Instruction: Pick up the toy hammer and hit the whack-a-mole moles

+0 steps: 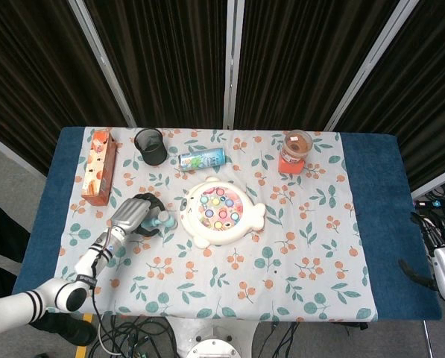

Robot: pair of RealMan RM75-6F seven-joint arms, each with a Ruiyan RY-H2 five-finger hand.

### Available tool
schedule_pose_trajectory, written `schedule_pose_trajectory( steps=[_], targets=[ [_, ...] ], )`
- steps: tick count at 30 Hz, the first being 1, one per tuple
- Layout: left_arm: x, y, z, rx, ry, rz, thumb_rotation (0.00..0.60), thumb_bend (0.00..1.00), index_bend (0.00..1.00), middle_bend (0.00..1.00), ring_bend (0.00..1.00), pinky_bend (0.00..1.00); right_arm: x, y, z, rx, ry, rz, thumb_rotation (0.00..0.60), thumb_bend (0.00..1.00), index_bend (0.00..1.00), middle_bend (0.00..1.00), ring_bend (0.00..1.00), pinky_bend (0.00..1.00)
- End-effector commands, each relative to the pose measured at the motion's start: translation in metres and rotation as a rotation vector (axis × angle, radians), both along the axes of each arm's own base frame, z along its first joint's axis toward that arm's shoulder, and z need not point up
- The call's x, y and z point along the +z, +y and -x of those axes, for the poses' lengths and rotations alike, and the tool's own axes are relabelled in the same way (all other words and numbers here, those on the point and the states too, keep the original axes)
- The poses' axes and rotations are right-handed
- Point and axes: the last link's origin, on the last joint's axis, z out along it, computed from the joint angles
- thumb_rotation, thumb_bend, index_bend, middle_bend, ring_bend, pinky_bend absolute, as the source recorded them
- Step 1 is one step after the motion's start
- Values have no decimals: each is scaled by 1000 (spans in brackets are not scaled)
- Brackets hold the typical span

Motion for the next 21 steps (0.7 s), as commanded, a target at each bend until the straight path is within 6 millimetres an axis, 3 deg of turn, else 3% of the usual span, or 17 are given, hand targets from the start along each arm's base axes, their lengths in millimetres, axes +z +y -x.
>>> schedule_pose_trajectory(
  steps=[1, 21],
  targets=[
    [-1, -1, 2, 5, 5, -1, 600, 246, 369, 272, 140, 170, 0, 0, 0, 0, 0, -1, 600, 135, 52, 201, 0, 79],
    [-4, -4, 1, 38, -29, -11, 600, 299, 447, 280, 140, 170, -3, -3, 2, -6, -1, -13, 600, 135, 52, 215, 0, 79]
  ],
)
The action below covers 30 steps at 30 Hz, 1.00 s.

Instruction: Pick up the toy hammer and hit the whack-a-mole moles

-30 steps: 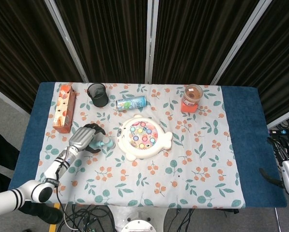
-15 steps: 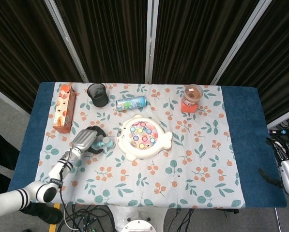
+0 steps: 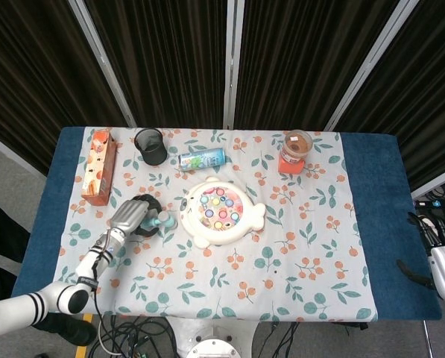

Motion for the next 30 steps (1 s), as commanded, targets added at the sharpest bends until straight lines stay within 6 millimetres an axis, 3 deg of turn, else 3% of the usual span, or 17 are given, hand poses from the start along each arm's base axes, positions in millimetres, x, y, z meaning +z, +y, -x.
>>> schedule_pose_trajectory(
  steps=[1, 16, 30],
  targets=[
    [-1, 0, -1, -1, 0, 2, 600, 301, 451, 280, 140, 169, 1, 0, 0, 2, 1, 2, 600, 135, 51, 216, 0, 79],
    [-5, 1, -4, 6, -4, 5, 600, 374, 490, 290, 140, 171, 3, 0, 1, 0, 4, 9, 600, 135, 52, 219, 0, 79],
    [-3, 4, -4, -5, -43, -35, 600, 473, 565, 370, 186, 199, 3, 1, 2, -4, 5, 10, 600, 135, 51, 223, 0, 79]
  ],
)
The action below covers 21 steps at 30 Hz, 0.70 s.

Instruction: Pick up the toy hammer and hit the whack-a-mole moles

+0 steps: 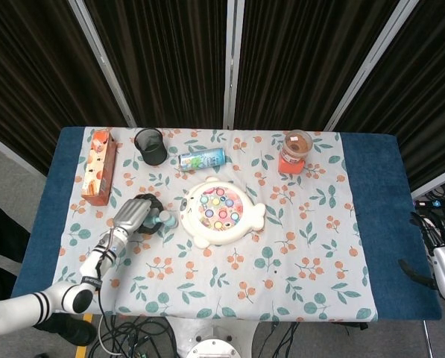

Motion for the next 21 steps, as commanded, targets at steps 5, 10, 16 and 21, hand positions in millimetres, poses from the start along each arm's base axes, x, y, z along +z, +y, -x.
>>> schedule_pose_trajectory(
  steps=[5, 10, 16, 21],
  targets=[
    [12, 6, -2, -44, -16, -41, 600, 480, 588, 414, 226, 249, 1, 2, -1, 4, 2, 6, 600, 135, 52, 226, 0, 79],
    [28, 13, -9, -111, -36, -85, 600, 485, 629, 504, 326, 364, 2, 5, -3, 9, 7, 10, 600, 136, 52, 231, 0, 79],
    [44, 23, -19, -186, -55, -111, 600, 510, 659, 609, 430, 487, 3, 8, -5, 9, 12, 15, 600, 135, 51, 235, 0, 79],
    [51, 30, -30, -244, -55, -107, 600, 513, 672, 630, 451, 506, 2, 11, -5, 4, 13, 17, 600, 135, 52, 237, 0, 79]
  ],
)
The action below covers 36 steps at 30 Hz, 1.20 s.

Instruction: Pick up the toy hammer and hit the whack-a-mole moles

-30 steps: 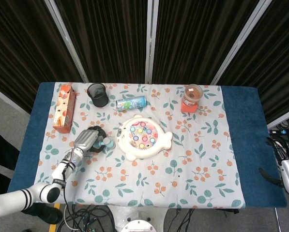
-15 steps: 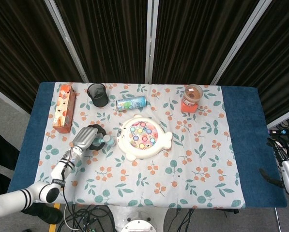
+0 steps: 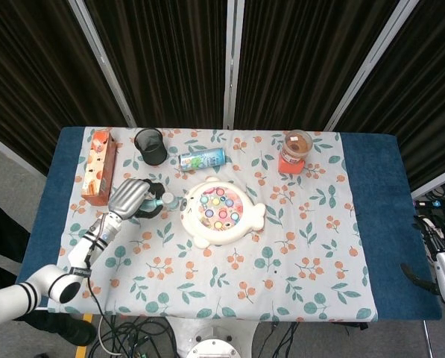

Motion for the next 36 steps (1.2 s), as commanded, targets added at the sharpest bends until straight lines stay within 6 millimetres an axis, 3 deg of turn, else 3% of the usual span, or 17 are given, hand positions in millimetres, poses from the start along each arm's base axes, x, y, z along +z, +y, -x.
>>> schedule_pose_trajectory(
  steps=[1, 18, 32, 36],
  targets=[
    [5, 6, -9, -37, 0, 0, 600, 515, 677, 637, 459, 512, 0, 1, 0, -1, 0, 0, 600, 135, 52, 238, 1, 79],
    [-18, 48, -81, -75, 57, 117, 600, 539, 703, 661, 480, 537, -1, 3, -1, -6, 9, -3, 600, 135, 51, 242, 1, 79],
    [-50, 54, -88, -65, 193, 161, 600, 542, 709, 664, 481, 539, 0, 3, 5, -14, 2, -6, 600, 135, 52, 243, 0, 79],
    [-49, 53, -91, -54, 174, 159, 600, 542, 709, 664, 481, 540, 0, 4, 7, -20, 0, -4, 600, 135, 52, 243, 0, 79]
  ],
)
